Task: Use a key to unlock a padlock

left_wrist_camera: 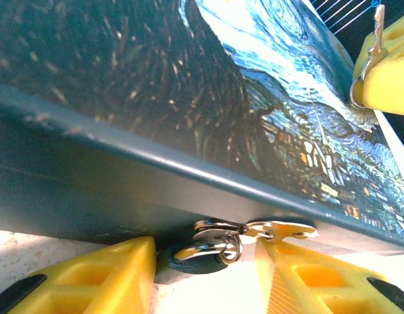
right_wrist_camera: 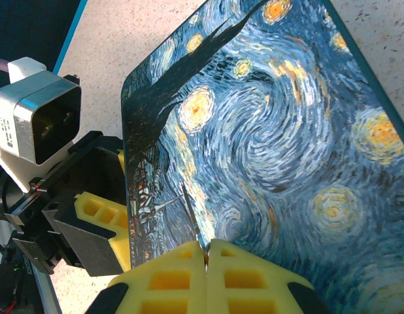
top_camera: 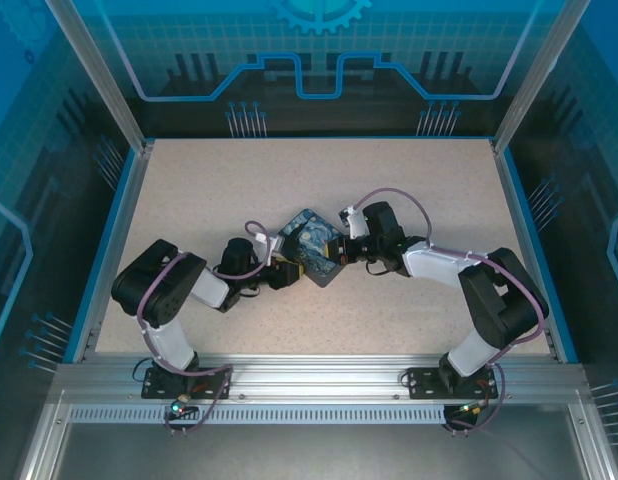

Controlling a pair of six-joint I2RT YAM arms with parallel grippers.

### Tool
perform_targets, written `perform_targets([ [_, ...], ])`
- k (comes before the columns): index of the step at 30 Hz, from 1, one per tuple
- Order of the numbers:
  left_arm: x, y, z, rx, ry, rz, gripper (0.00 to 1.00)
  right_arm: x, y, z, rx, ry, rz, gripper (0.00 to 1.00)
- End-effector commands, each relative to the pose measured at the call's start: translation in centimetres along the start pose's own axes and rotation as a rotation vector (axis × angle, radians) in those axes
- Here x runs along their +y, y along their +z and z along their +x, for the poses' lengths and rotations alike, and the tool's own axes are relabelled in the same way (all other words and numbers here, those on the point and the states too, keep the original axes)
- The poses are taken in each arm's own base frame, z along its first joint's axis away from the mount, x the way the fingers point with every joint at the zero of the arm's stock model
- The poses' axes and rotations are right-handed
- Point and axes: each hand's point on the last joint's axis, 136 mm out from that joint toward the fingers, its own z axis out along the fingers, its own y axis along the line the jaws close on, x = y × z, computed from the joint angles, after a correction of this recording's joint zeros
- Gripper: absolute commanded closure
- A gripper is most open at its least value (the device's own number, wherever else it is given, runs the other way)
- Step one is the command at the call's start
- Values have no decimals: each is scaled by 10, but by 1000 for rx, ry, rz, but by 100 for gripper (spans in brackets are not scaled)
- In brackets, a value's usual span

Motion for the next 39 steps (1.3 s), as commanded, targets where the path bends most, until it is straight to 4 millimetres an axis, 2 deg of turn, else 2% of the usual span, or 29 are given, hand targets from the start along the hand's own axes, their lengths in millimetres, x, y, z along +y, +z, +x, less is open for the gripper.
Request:
perform_targets([
  [1,-6,9,24,98,-23,18,55,-21,6,23,80,48,56,100],
  [13,-9,23,24,114,59,-20,57,-21,6,23,79,51,55,100],
  [24,-12,27,11,83,67,-28,66,-19,6,21,75,46,51,100],
  [32,-14,23,1,53,38,-49,73,-14,3,14,46,24,39,100],
  [39,-24,6,-11,13,-22,-91,75,-2,-19,-4,-39,-80,60,100],
])
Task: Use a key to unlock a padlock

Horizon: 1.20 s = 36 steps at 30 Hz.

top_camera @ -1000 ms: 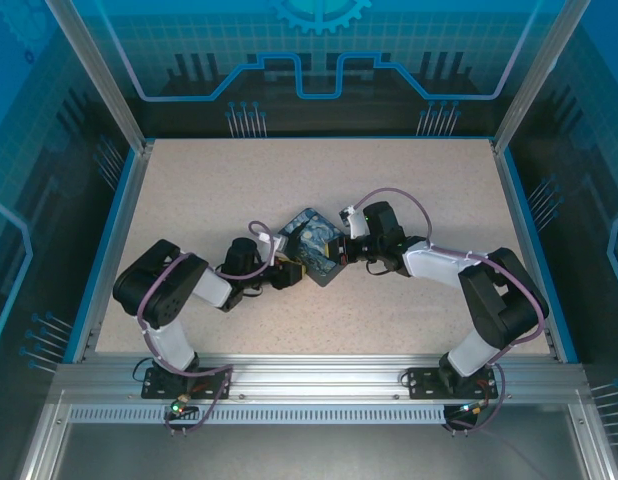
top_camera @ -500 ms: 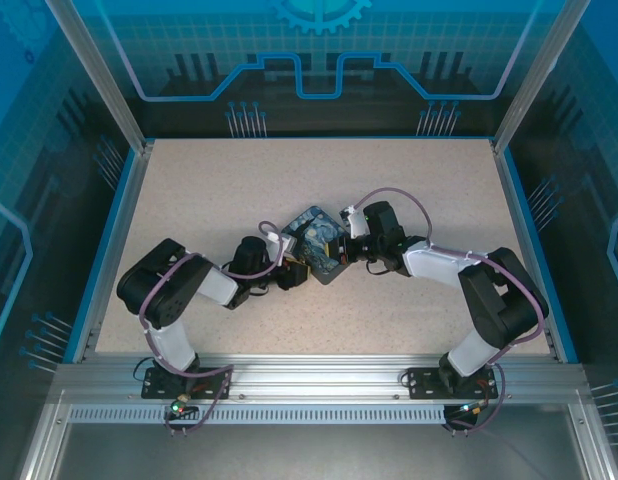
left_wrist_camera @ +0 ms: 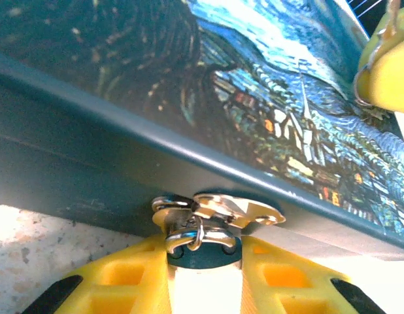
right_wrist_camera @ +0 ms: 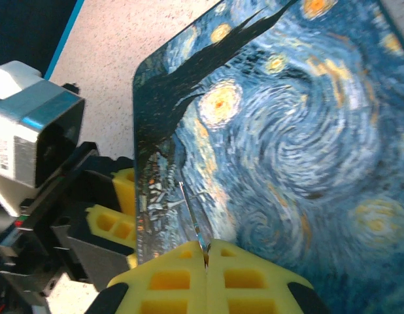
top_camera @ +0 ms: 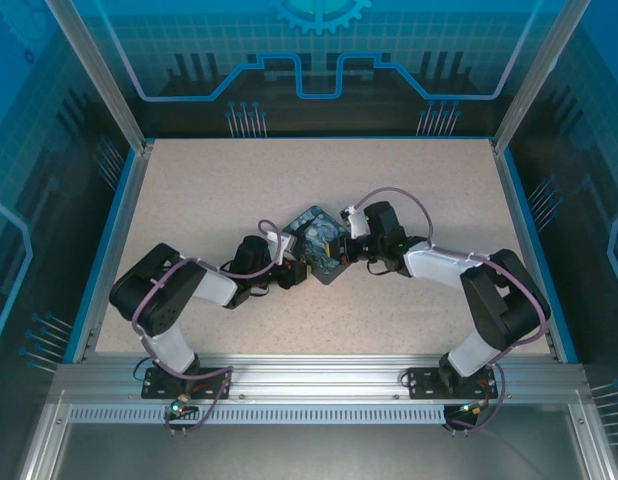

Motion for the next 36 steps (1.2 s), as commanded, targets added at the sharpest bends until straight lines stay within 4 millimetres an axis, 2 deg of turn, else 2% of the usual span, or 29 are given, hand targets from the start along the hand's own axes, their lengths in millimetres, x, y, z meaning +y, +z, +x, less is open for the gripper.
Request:
perform_targets([
  [1,-9,-11,-8,-30,-49,-20,75,0,-17,-2,-24,-63,41,100],
  [8,-22,-15,-8,-27,-195,-36,79,4,-43,11,-72,-145,70,100],
  [12,-32,-18,-10,-24,-286,-34,80,8,-54,32,-69,-232,104,100],
  [17,-42,-23,-15,-18,-384,-52,84,17,-56,57,-32,-356,133,100],
  [24,-54,-27,-20,-7,-502,-35,86,27,-44,80,16,-458,117,100],
  [32,-68,-28,-25,-7,-547,-1,87,38,-19,81,62,-491,100,100],
  [36,-71,-27,-25,-5,-569,7,88,37,-11,81,74,-487,116,100],
])
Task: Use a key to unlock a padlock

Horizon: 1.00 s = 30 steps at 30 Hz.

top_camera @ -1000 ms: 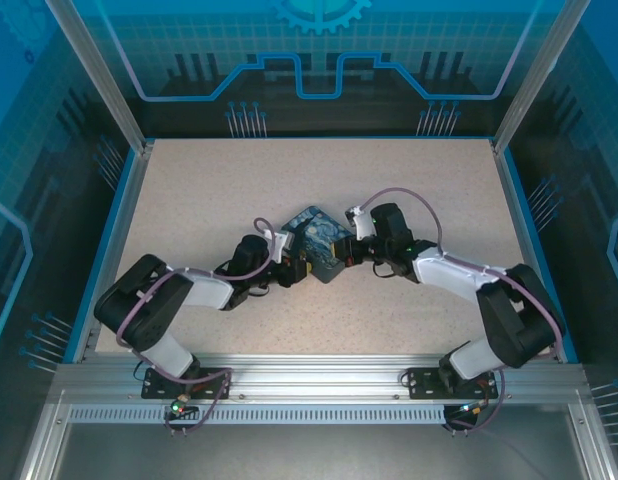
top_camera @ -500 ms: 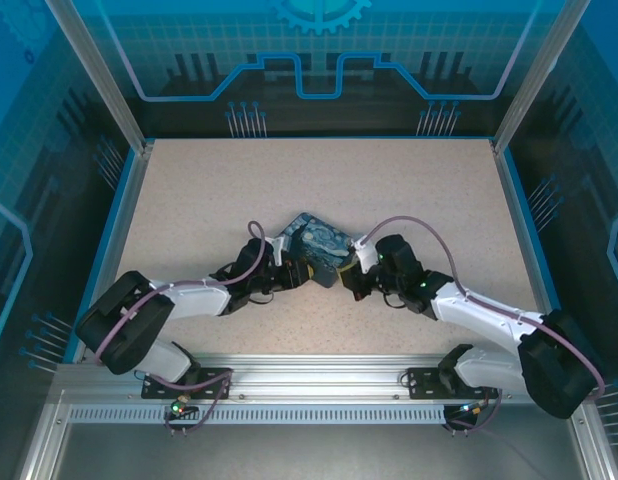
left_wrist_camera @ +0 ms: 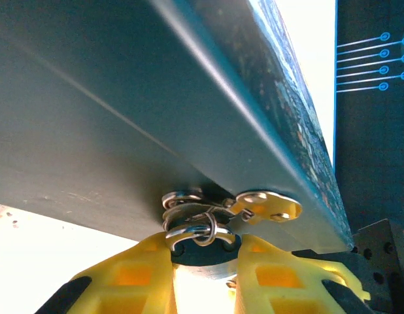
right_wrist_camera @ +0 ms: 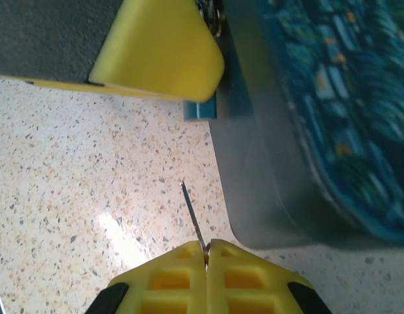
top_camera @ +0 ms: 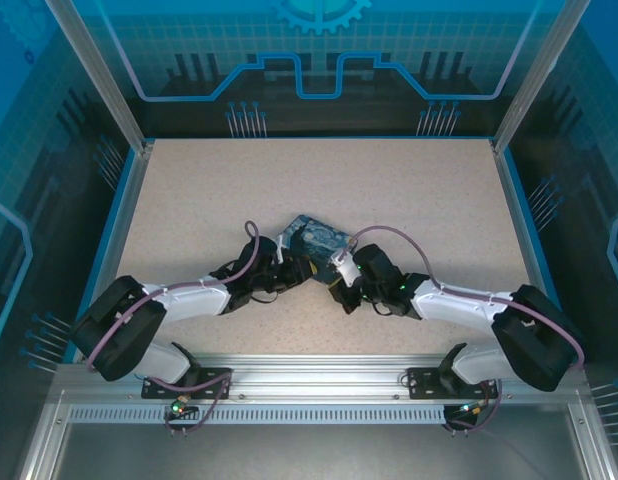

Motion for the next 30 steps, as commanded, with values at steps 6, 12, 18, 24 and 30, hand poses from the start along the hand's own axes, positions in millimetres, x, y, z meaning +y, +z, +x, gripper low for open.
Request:
perform_targets([
  [6,-27,-2,-4,-14,-21,73,88,1,6,-17,-26,-27,21,100],
  [12,-27,-1,-4,-16,-25,76,89,1,11,-17,-3,-24,21,100],
  [18,-27,0,-3,-17,-20,72,90,0,13,-21,-13,-14,20,100],
  [24,-25,1,-2,-12,-17,65,90,-1,15,-23,-15,-7,26,100],
  [30,-25,2,-1,-10,-14,65,91,-6,13,-26,-25,10,35,100],
])
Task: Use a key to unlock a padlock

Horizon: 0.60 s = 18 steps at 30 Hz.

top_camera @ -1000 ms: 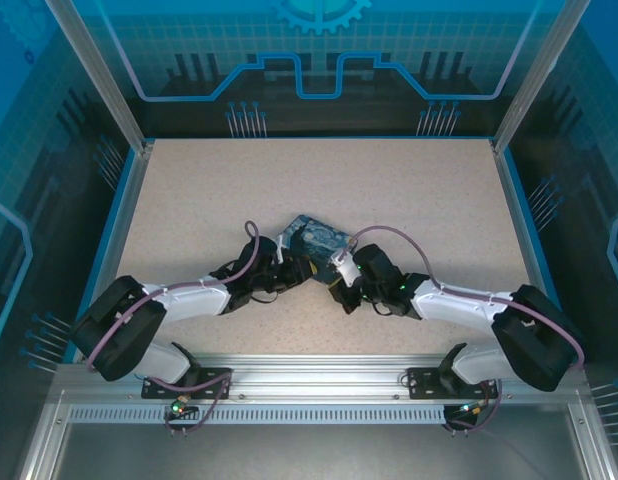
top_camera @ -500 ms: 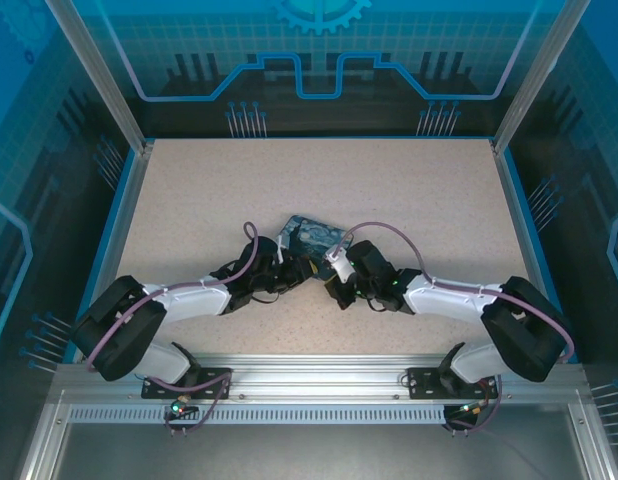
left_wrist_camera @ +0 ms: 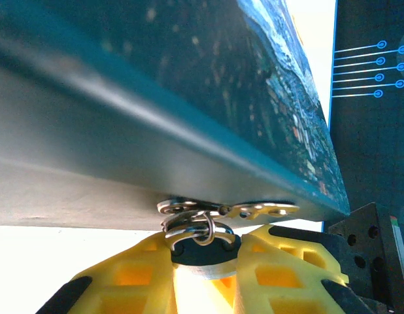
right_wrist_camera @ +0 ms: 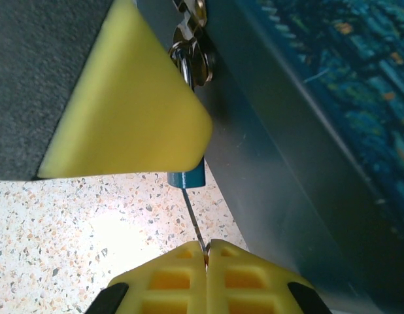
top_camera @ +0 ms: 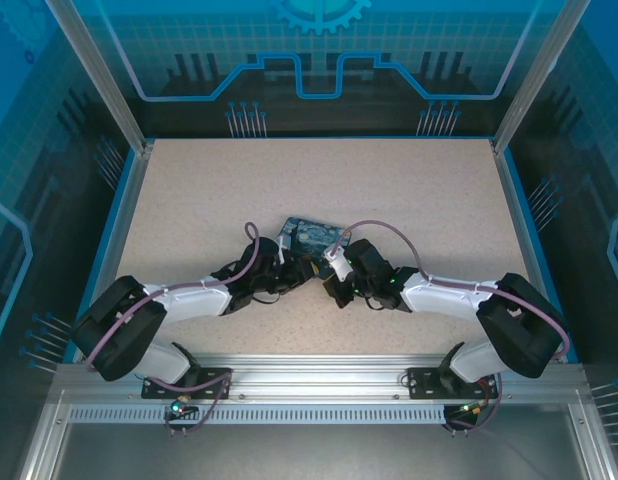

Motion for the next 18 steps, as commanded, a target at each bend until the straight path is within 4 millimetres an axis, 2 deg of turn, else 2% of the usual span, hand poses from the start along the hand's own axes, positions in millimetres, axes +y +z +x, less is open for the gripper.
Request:
perform_targets([
  [1,-22,0,-4,-12,28,61,91,-2,-2,-17,-43,12,8,100],
  [9,-23,1,-4,-6,30,66,91,-3,-4,-21,-65,30,-10,100],
  [18,-24,2,-2,4,34,66,92,2,-8,-36,-112,-2,-35,100],
])
